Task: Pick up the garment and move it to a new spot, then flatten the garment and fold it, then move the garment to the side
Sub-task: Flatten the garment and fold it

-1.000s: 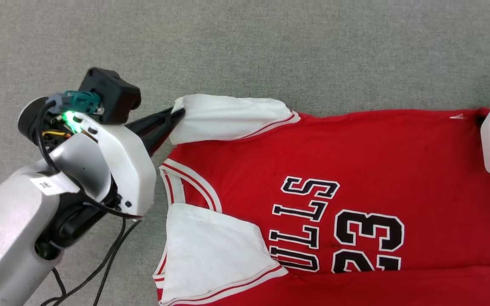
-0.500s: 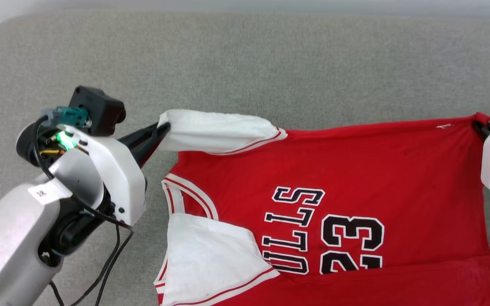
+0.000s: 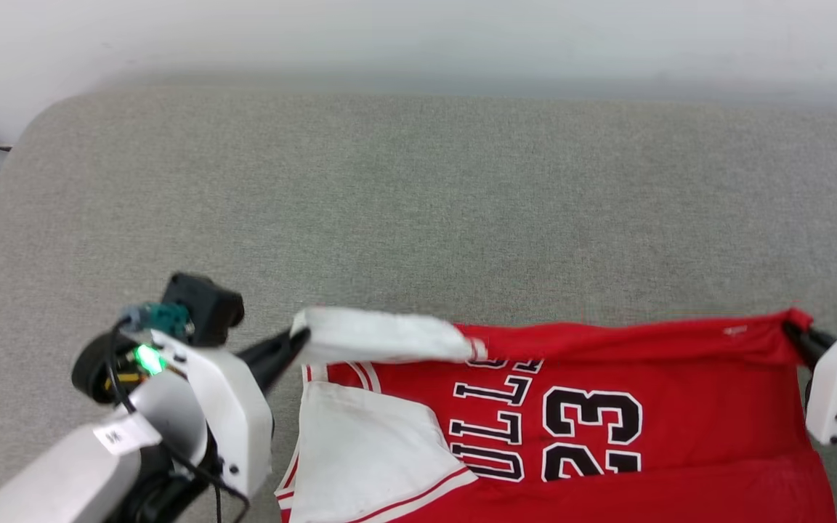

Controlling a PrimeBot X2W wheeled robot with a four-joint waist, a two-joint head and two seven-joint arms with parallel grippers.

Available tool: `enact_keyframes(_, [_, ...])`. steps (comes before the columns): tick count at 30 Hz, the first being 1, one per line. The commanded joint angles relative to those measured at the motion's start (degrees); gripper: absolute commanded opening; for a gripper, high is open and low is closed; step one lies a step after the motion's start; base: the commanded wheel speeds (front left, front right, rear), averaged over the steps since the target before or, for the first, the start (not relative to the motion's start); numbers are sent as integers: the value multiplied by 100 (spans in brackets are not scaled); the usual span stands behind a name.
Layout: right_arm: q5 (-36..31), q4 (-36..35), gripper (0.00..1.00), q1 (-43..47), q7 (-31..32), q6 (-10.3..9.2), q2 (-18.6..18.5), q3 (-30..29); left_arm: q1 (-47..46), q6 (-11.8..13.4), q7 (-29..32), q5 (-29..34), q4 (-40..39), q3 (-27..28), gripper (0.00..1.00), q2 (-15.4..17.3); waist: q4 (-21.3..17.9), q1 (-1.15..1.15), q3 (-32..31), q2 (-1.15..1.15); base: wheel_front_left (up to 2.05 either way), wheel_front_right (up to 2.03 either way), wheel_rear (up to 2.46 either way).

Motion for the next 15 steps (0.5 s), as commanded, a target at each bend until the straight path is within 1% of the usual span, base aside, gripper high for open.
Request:
enact_keyframes(1, [74,-99,0,185,-43,-8,14,-27,200,53,-55,-48,-42,-34,0,-7,27,0,-54,0,0,0,0])
enact_keyframes(6, [272,-331,0,743,40,-8,-7,-41,710,173,-196,-151,-61,-138,0,6,55,0,-158,0,0,0,0])
enact_keyframes(15, [531,-530,0,1426,262,-8,-209,38,1386,248,-342,-297,170,-356,0,-32,86,0,-317,0,0,0,0])
